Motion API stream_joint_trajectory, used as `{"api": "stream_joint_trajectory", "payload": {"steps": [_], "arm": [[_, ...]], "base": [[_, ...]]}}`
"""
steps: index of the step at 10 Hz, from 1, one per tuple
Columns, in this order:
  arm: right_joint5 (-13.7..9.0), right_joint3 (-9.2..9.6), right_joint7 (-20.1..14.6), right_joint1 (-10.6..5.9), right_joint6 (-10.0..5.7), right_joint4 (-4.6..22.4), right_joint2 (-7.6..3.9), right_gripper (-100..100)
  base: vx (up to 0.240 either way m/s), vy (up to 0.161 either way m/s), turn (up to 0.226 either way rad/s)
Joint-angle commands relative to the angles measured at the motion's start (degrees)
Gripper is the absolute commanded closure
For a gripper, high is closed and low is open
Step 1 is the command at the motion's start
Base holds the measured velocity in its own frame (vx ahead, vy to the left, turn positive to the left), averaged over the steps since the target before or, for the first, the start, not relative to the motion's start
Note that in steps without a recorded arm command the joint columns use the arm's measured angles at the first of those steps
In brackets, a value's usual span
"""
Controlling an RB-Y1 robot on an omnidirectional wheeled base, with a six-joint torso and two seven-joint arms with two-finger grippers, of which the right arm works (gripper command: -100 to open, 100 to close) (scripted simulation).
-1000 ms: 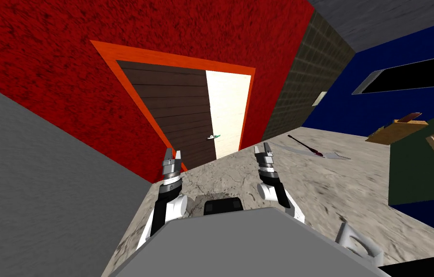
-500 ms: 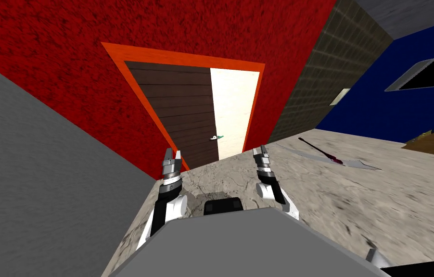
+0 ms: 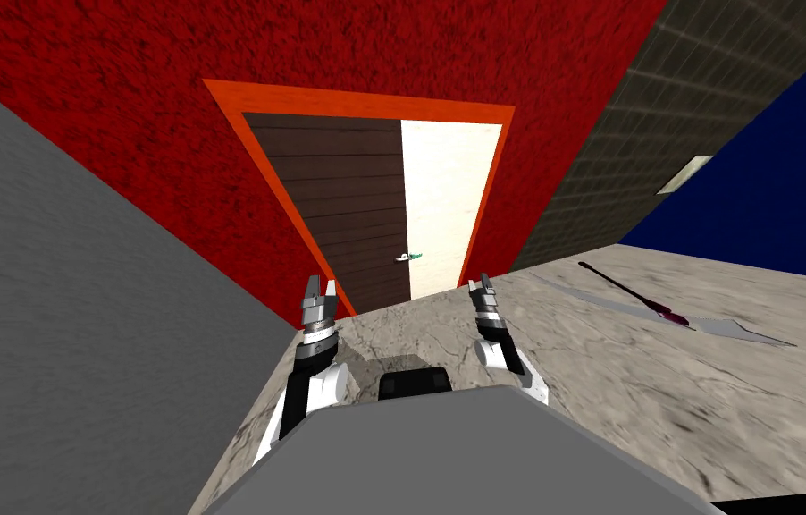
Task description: Pull the door open
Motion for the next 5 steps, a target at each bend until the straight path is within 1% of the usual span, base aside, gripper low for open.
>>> {"api": "stream_joint_trajectory", "payload": {"steps": [1,4,5], "arm": [[-0.18,-0.25,0.17,-1.22,-0.41,2.86,-0.16,-100],[-0.6,-0.78,0.31,-3.12,-1.09,7.73,-0.58,-100],[-0.6,-0.78,0.31,-3.12,-1.09,8.06,-0.58,-100]], "base": [[0.085,-0.018,0.15],[0.085,-0.028,0.145],[0.07,-0.027,0.036]]}}
